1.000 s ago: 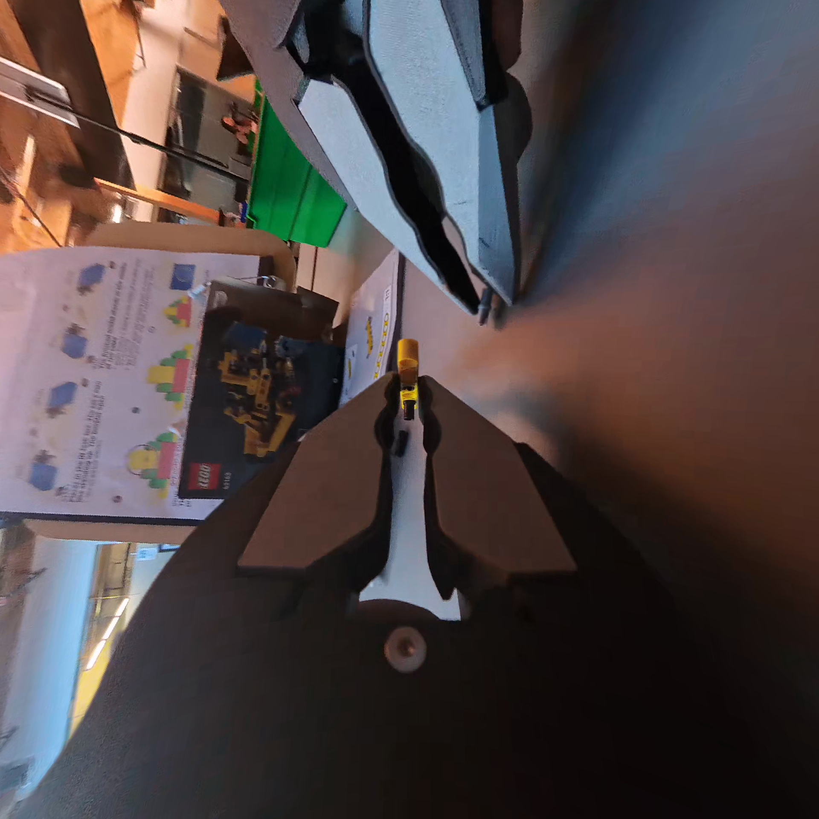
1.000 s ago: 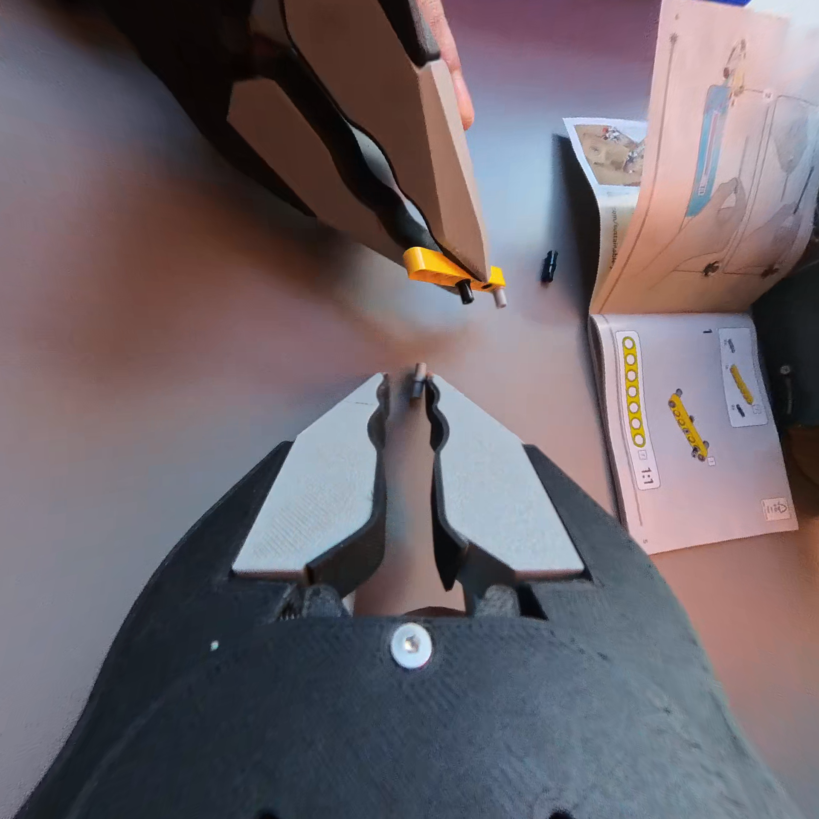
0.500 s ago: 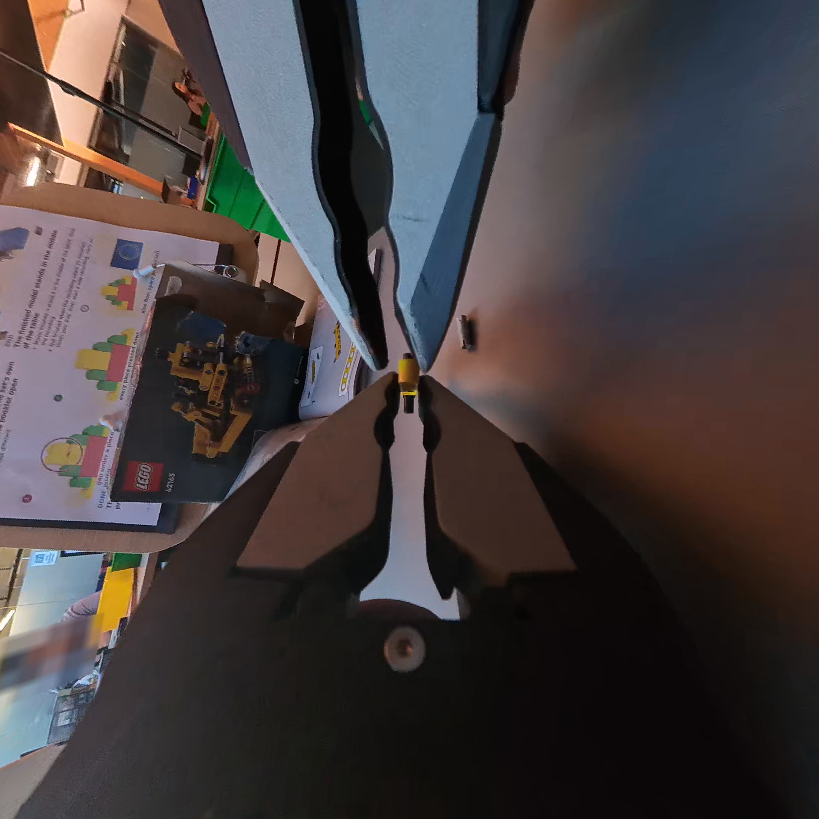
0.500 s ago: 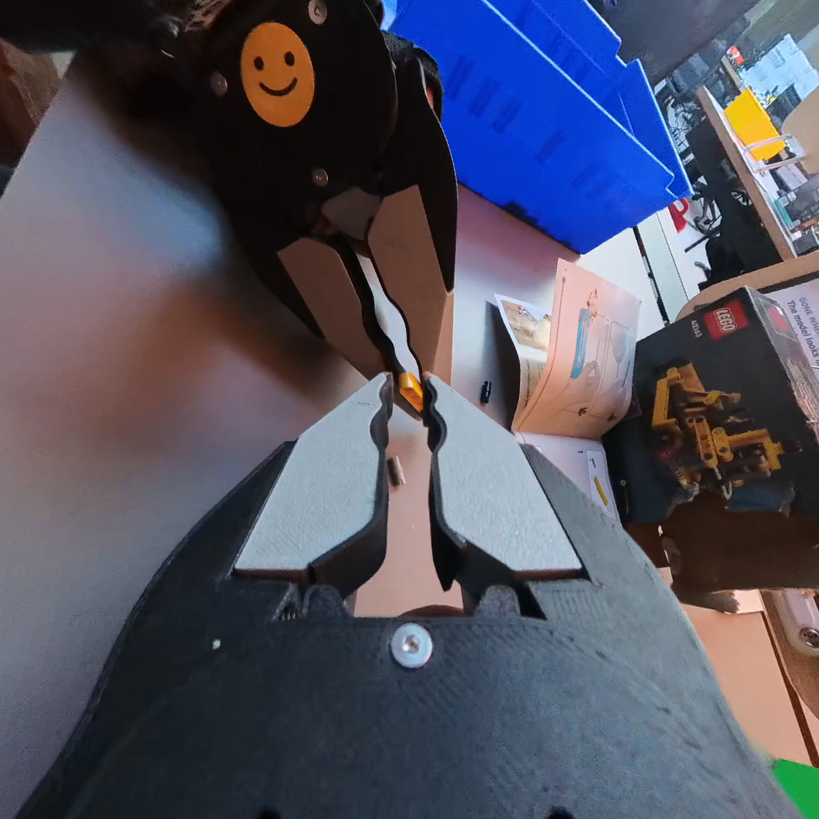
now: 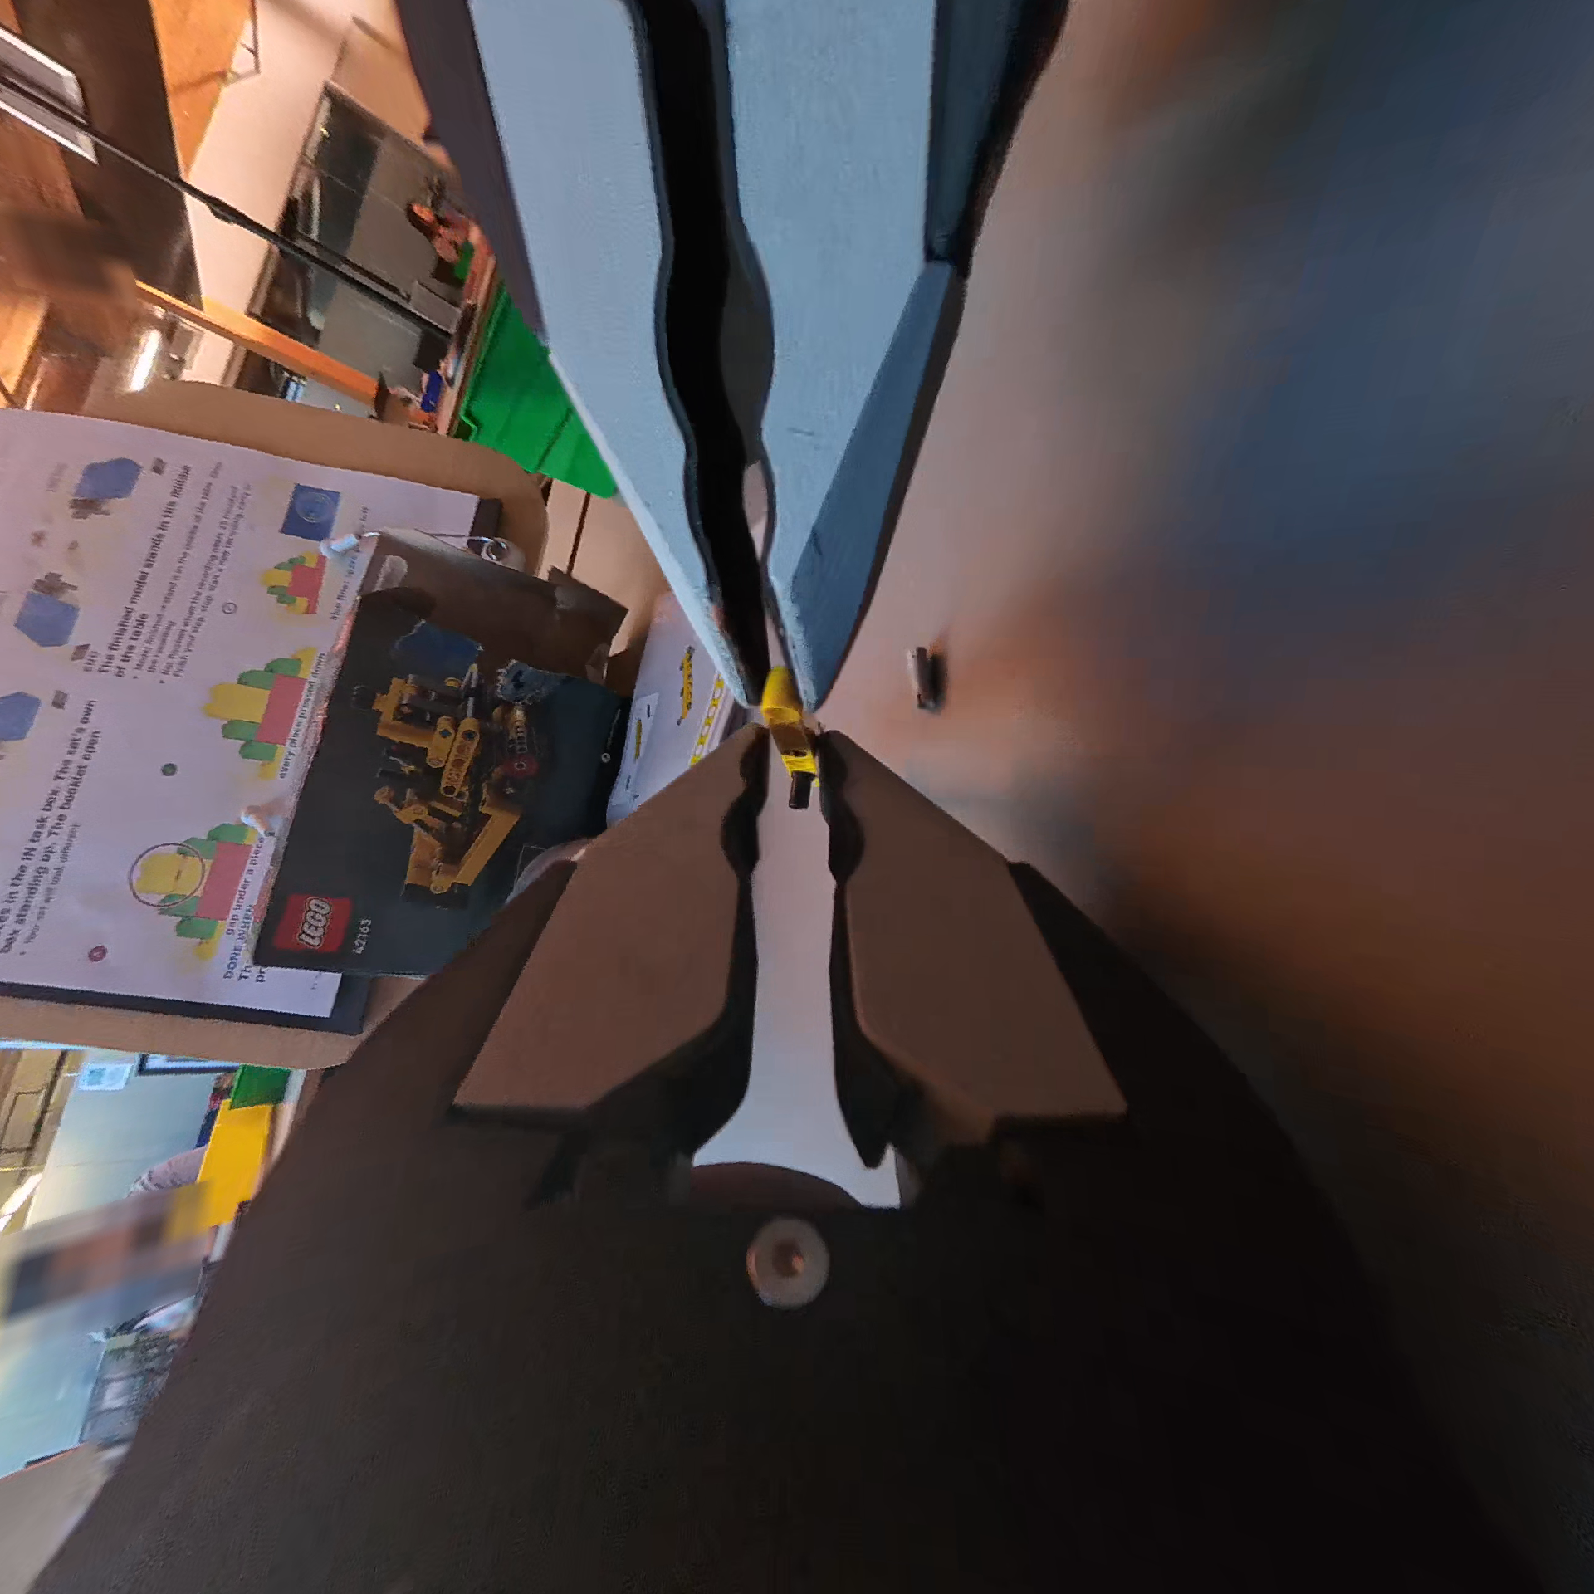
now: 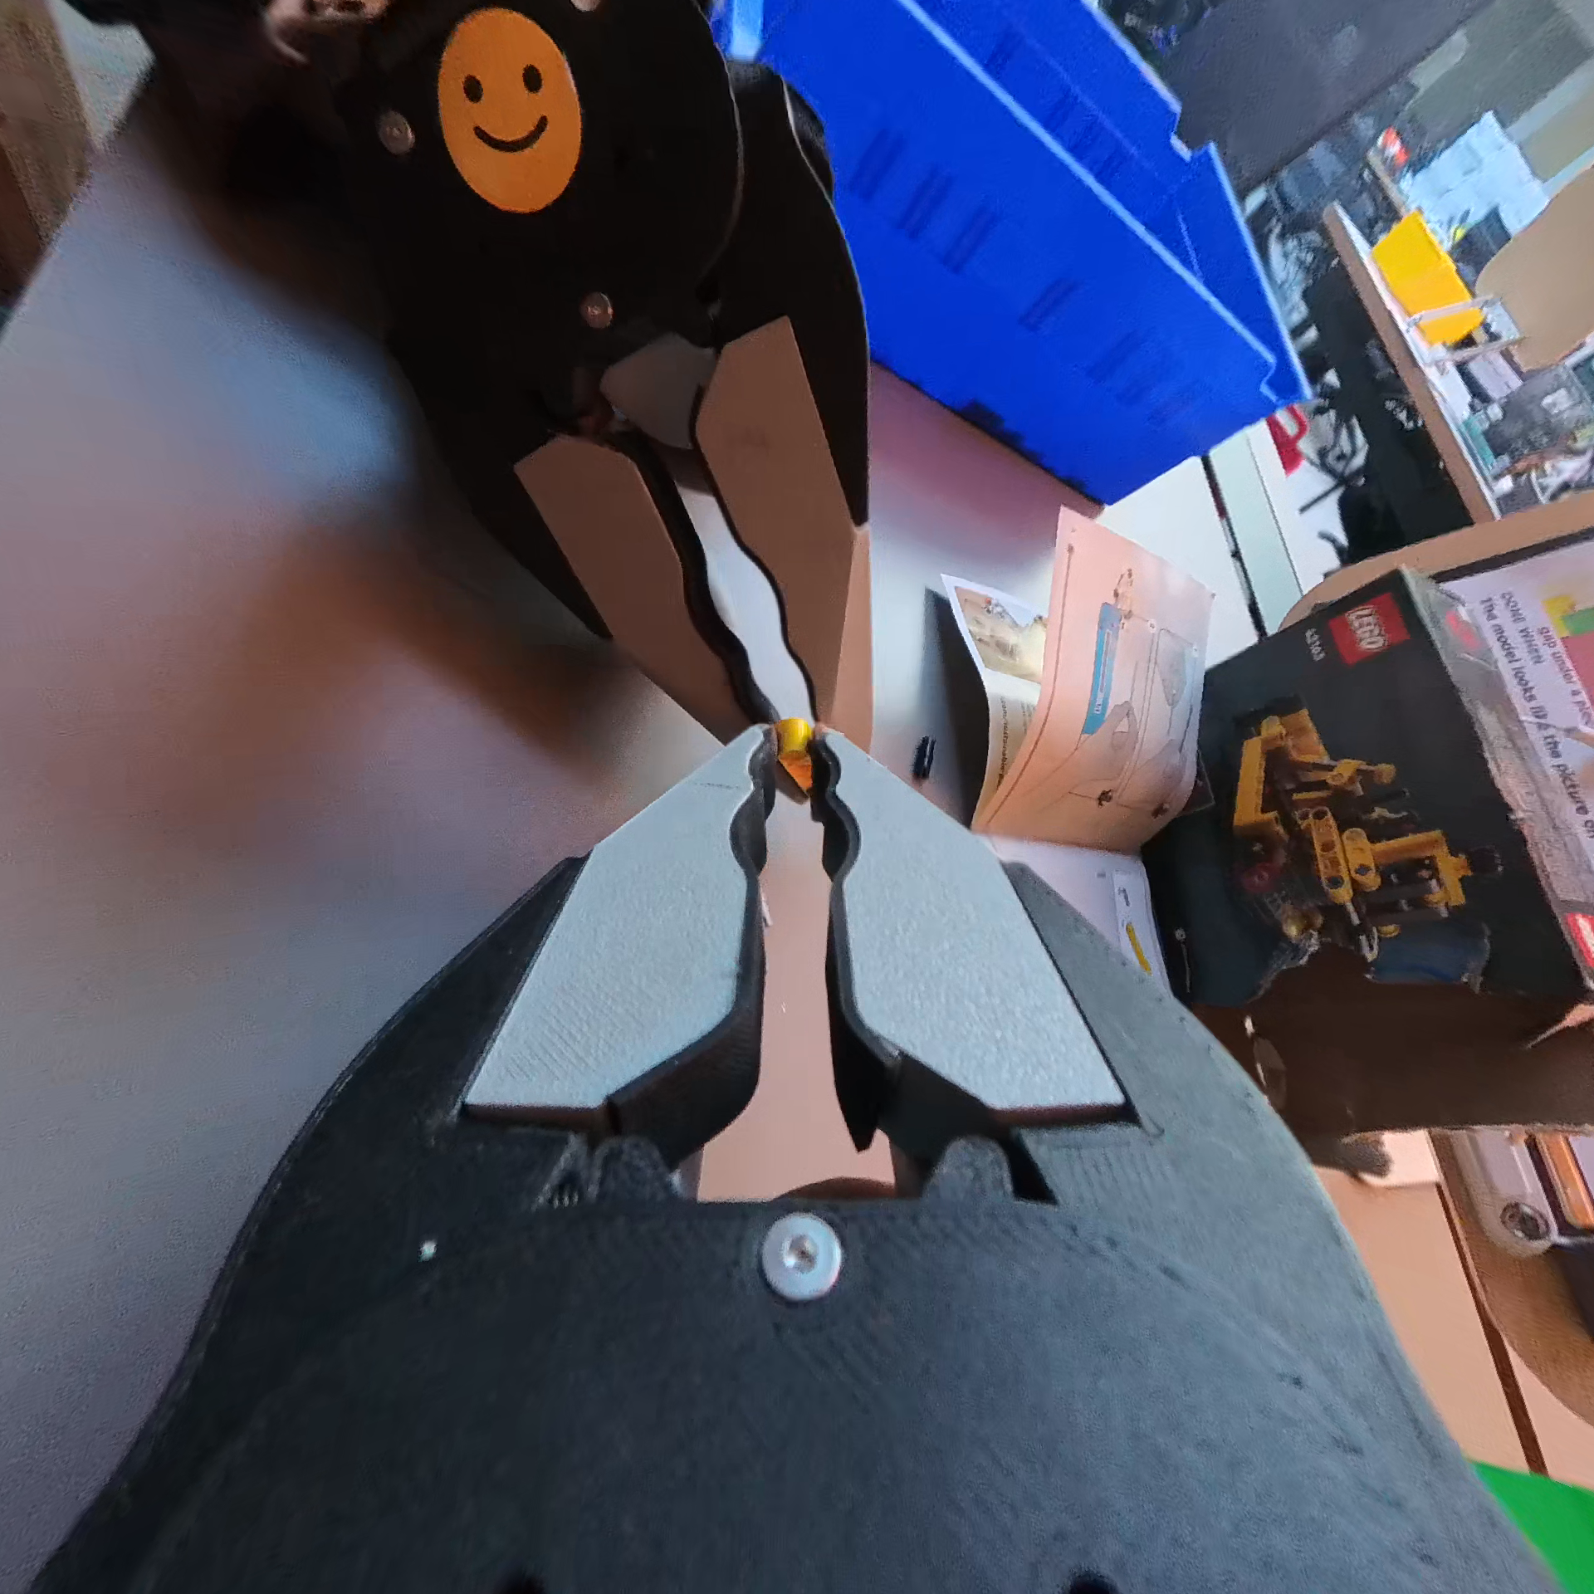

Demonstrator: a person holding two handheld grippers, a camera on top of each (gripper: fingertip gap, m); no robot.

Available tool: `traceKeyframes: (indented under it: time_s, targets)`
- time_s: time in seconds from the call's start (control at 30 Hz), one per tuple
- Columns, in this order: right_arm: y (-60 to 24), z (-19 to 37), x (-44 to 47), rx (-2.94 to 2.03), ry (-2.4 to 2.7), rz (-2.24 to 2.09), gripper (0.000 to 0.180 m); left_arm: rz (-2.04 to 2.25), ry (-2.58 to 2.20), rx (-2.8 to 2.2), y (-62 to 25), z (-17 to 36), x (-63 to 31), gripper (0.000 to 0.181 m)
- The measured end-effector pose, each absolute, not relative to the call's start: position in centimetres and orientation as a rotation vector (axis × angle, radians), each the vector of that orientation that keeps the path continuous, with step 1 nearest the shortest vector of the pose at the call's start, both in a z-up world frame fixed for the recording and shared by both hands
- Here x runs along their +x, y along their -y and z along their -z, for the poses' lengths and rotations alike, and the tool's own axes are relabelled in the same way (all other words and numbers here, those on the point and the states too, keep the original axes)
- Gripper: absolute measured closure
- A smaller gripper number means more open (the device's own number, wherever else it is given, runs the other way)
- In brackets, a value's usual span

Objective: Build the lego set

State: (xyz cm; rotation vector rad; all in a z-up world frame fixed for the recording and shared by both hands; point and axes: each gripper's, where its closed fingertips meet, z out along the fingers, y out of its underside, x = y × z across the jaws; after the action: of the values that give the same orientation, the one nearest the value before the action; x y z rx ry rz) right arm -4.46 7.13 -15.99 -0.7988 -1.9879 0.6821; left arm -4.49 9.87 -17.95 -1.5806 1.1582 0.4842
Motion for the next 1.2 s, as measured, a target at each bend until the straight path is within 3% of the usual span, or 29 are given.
traceKeyframes:
  time_s: [0.03,0.13,0.23,0.97,1.1,1.2]
  targets:
    - [-6.9,15.7,-4.3,-0.777,1.982,-0.705,0.175,-0.456,-1.136,-1.575,-9.8,17.6,-4.3,0.169]
    - [-6.7,14.8,-3.9,-0.715,1.955,-0.722,0.175,-0.360,-1.058,-1.549,-9.6,16.2,-4.0,0.164]
    - [-6.3,13.9,-3.6,-0.682,1.931,-0.788,0.175,-0.271,-1.050,-1.527,-9.0,15.7,-3.5,0.173]
    - [-6.5,12.2,-2.5,-0.764,1.913,-1.026,0.173,-0.164,-1.032,-1.499,-8.3,14.5,-3.3,0.175]
    - [-9.4,15.4,-2.0,-1.033,2.031,-0.989,0.158,-0.122,-1.045,-1.517,-8.0,14.9,-3.8,0.175]
    - [-10.5,18.3,-2.0,-1.134,2.100,-0.924,0.159,-0.112,-1.079,-1.526,-7.8,15.6,-4.0,0.175]
